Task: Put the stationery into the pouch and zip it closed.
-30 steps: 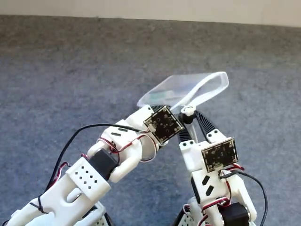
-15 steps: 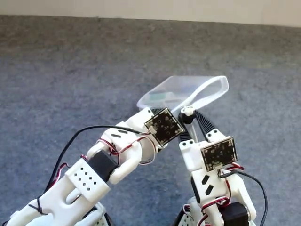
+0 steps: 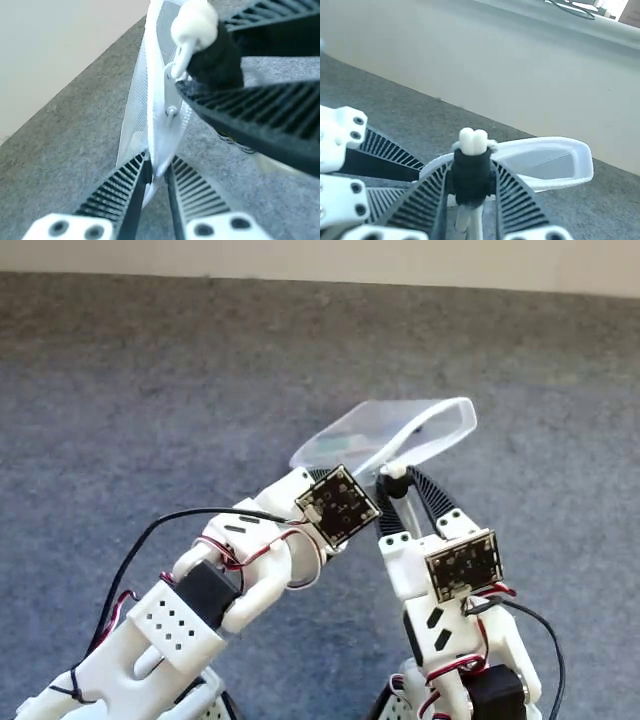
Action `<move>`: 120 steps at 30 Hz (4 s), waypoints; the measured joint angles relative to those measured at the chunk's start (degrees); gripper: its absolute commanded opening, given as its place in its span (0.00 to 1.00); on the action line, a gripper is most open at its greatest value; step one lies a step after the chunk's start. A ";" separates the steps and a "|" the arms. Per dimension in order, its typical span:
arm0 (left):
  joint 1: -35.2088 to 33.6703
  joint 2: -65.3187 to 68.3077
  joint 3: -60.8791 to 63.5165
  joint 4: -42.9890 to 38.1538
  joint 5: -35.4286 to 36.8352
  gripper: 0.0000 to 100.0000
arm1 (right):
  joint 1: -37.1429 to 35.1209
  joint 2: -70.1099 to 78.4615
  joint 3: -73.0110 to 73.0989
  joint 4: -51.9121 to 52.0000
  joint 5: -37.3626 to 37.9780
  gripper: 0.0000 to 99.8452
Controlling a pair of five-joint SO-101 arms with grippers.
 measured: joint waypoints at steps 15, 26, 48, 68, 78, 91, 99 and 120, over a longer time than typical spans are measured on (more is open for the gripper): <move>0.00 0.00 -0.09 0.62 0.00 0.00 | 0.44 0.00 0.62 -1.76 0.00 0.00; -0.44 0.00 -0.35 0.62 -0.09 0.00 | 5.27 0.09 0.88 -5.80 0.00 0.00; -0.53 -4.13 -0.09 4.04 1.49 0.00 | 8.97 0.09 2.73 -8.97 0.09 0.00; -3.60 -10.99 0.97 7.30 0.88 0.00 | 11.43 0.00 5.71 -13.80 0.09 0.00; -3.60 -10.99 0.97 7.30 0.88 0.00 | 12.40 0.00 10.64 -21.63 0.09 0.00; -3.60 -10.99 0.97 7.30 0.88 0.00 | 12.66 0.00 10.64 -21.63 2.73 0.00; -3.60 -10.90 0.97 7.30 0.88 0.00 | 13.01 7.30 10.46 -22.15 2.64 0.00; -3.60 -10.55 0.97 7.30 0.88 0.00 | 17.67 21.54 3.43 -23.91 -2.11 0.00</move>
